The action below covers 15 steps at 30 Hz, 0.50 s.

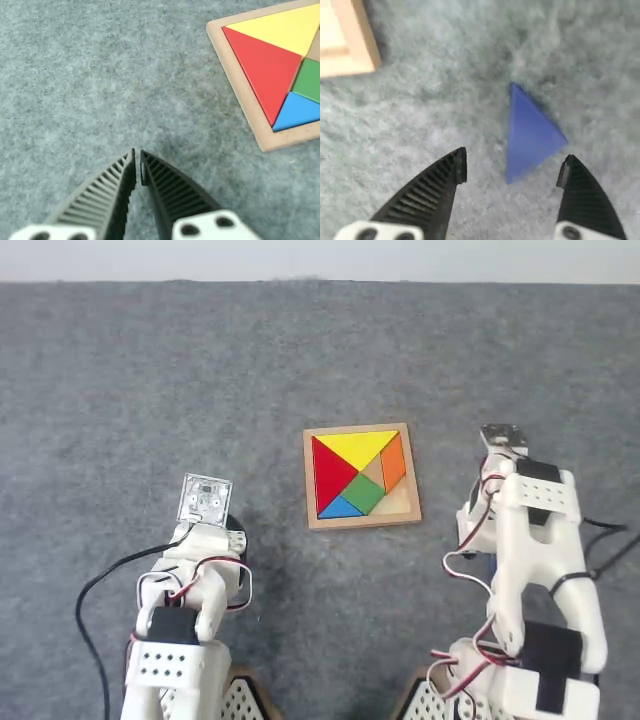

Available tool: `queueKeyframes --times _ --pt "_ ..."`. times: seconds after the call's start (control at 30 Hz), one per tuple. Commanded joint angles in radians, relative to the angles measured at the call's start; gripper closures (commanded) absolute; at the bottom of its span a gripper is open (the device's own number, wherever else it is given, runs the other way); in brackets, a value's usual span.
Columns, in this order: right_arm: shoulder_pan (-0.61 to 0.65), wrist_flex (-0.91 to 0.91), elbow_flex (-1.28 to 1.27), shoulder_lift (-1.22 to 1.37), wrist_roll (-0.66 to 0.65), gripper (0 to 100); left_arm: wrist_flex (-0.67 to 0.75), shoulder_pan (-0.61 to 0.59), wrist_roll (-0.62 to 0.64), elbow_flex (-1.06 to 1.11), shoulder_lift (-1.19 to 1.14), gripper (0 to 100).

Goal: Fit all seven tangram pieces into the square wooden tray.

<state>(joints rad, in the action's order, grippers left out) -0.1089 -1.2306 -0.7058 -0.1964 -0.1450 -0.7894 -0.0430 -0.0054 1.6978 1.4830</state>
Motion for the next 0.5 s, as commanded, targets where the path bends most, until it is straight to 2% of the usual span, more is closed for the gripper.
queueKeyframes --times 0.0,0.07,0.2,0.47 --pt "0.015 0.027 0.057 -0.041 -0.080 71.3 -0.008 -0.005 0.008 -0.008 0.012 98" --pt "0.018 0.025 0.052 -0.039 -0.195 71.2 -0.008 -0.005 0.008 -0.008 0.012 98" --pt "-0.012 0.061 0.049 -0.038 -0.109 71.3 -0.008 -0.005 0.008 -0.008 0.012 98" --pt "-0.104 0.159 -0.018 -0.004 -0.112 71.3 -0.008 -0.005 0.008 -0.008 0.012 98"
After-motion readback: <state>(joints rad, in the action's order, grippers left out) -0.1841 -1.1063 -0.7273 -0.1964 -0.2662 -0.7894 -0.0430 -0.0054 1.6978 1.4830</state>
